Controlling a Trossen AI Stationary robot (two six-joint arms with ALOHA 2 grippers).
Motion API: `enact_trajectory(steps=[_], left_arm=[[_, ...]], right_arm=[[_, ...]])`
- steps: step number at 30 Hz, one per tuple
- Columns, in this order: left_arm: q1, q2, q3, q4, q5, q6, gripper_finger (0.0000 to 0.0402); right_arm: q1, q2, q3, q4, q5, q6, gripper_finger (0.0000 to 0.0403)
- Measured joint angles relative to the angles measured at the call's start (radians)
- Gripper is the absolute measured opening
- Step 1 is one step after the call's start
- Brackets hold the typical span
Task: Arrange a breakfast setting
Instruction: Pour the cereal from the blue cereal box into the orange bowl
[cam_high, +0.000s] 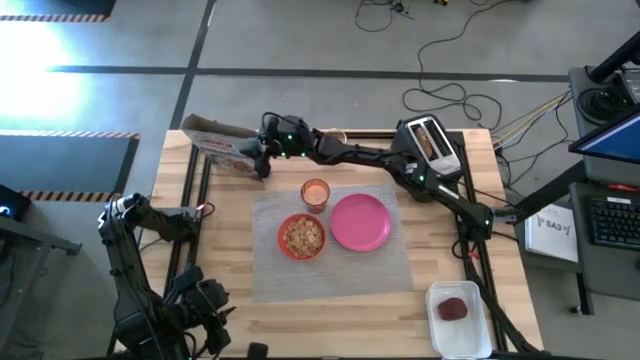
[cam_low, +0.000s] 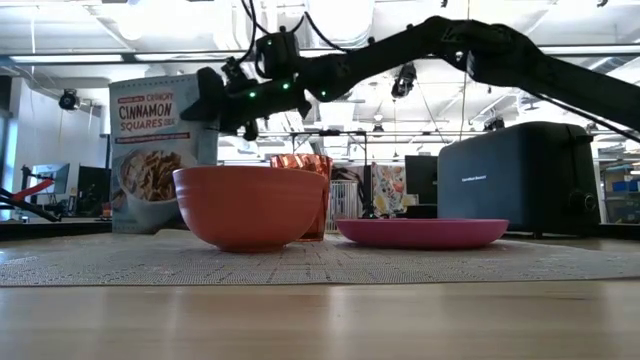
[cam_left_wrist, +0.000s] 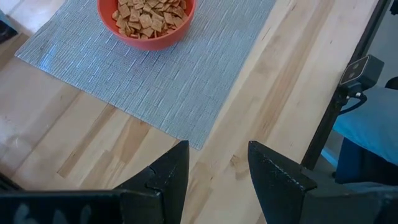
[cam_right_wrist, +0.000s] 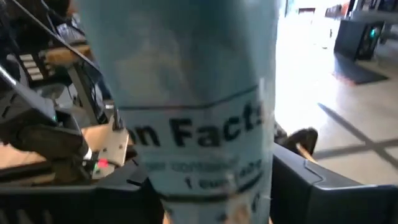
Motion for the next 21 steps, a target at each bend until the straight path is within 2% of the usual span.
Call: enact_trajectory(steps=[4,7,10,16,18,21], left_arm=[[0.0,0.0,0.0,0.0,-0.004,0.0,0.0148],[0.003,0.001,0.0,0.0,-0.054,0.0,0.0148],[0.012,0.001,0.0,0.0,-0.149,0.0,0.0148],[0.061,0.002,0.0,-0.001,-0.468,0.018,0.0148],[0.09,0.002,0.0,0.0,-0.52,0.027,0.0148],[0.143,0.002,0.0,0.002,-0.514,0.085,0.0148]], right_arm=[[0.0,-0.045,0.0,-0.147,0.0,-0.045,0.0221],[0.0,-0.088,0.0,-0.271,0.0,-0.086,0.0228],[0.0,-0.128,0.0,-0.397,-0.001,-0.145,0.0228],[-0.006,-0.19,0.0,-0.566,-0.05,-0.226,0.0224],[-0.009,-0.211,0.0,-0.626,-0.057,-0.26,0.0224],[-0.017,-0.253,0.001,-0.752,-0.057,-0.334,0.0223]])
